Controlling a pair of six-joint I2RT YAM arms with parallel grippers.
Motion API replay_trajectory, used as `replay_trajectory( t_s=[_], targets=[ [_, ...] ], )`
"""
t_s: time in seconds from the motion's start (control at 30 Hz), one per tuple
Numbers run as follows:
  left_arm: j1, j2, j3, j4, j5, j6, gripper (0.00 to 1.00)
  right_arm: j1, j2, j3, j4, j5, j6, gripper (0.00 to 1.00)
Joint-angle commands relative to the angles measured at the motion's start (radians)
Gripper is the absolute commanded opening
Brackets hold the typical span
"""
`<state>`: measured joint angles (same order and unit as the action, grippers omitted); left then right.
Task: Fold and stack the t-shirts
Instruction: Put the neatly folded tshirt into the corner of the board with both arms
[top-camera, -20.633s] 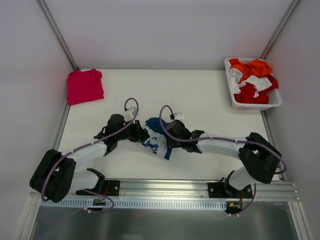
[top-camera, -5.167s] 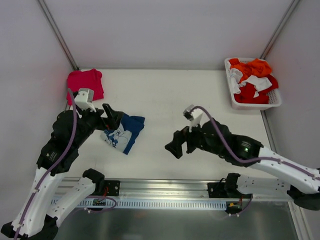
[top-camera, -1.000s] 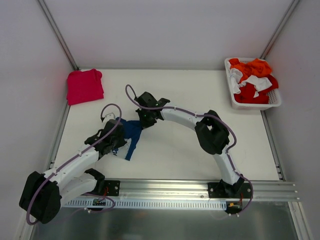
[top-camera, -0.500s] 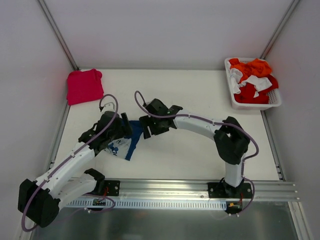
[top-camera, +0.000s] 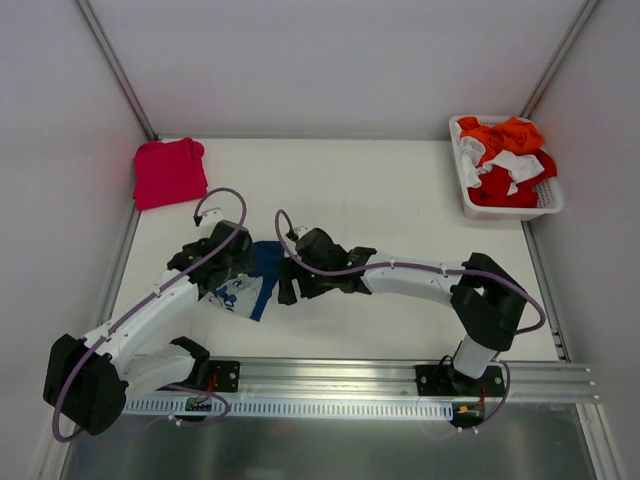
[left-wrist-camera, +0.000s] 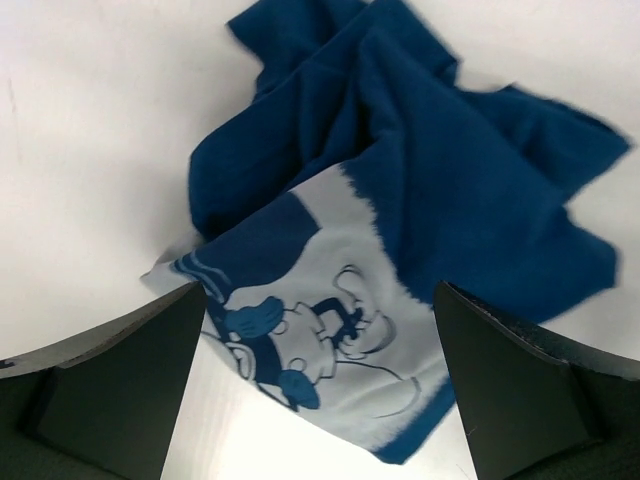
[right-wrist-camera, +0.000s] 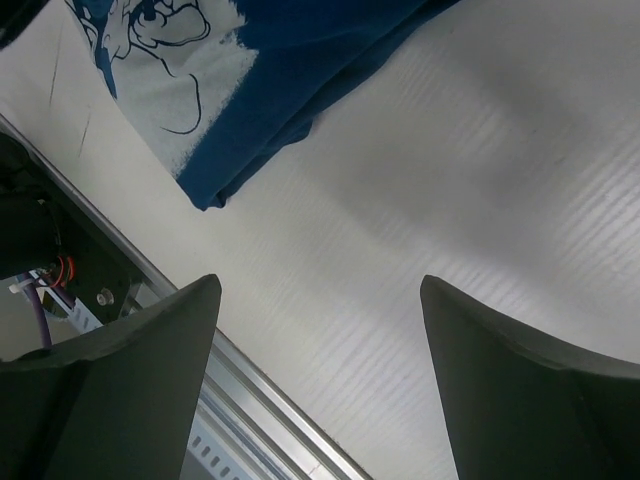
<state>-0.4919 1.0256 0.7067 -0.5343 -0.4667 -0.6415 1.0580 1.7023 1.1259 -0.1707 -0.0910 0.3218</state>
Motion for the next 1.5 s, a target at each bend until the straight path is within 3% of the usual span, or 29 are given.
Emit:
replay_trajectory(
  t_s=[0.0,0.3,0.43,0.97,1.2,1.47],
  targets=[
    [-0.010,0.037,-0.019,-0.076,-0.105,-0.053,0.99,0.029,0.022,-0.027,0.158,-0.010,0.078,0.85],
    [-0.014,0.019,-0.021,-0.093,-0.223,-0.113,0.99,0.028,0.103,-0.040,0.378,-0.044,0.131,0.86],
    [-0.014,0.105,0.023,-0.108,-0.266,-0.092,0.99,0.027,0.137,-0.022,0.454,-0.058,0.174,0.86],
    [0.016,0.494,0.240,-0.168,-0.297,-0.052,0.99,0.028,0.045,-0.107,0.505,-0.033,0.207,0.86],
    [0.019,0.519,0.257,-0.188,-0.270,-0.041,0.99,0.020,0.026,-0.123,0.488,-0.018,0.194,0.86],
    [0.023,0.576,0.321,-0.388,-0.325,-0.136,0.99,0.017,0.069,-0.129,0.511,-0.073,0.218,0.86]
  ],
)
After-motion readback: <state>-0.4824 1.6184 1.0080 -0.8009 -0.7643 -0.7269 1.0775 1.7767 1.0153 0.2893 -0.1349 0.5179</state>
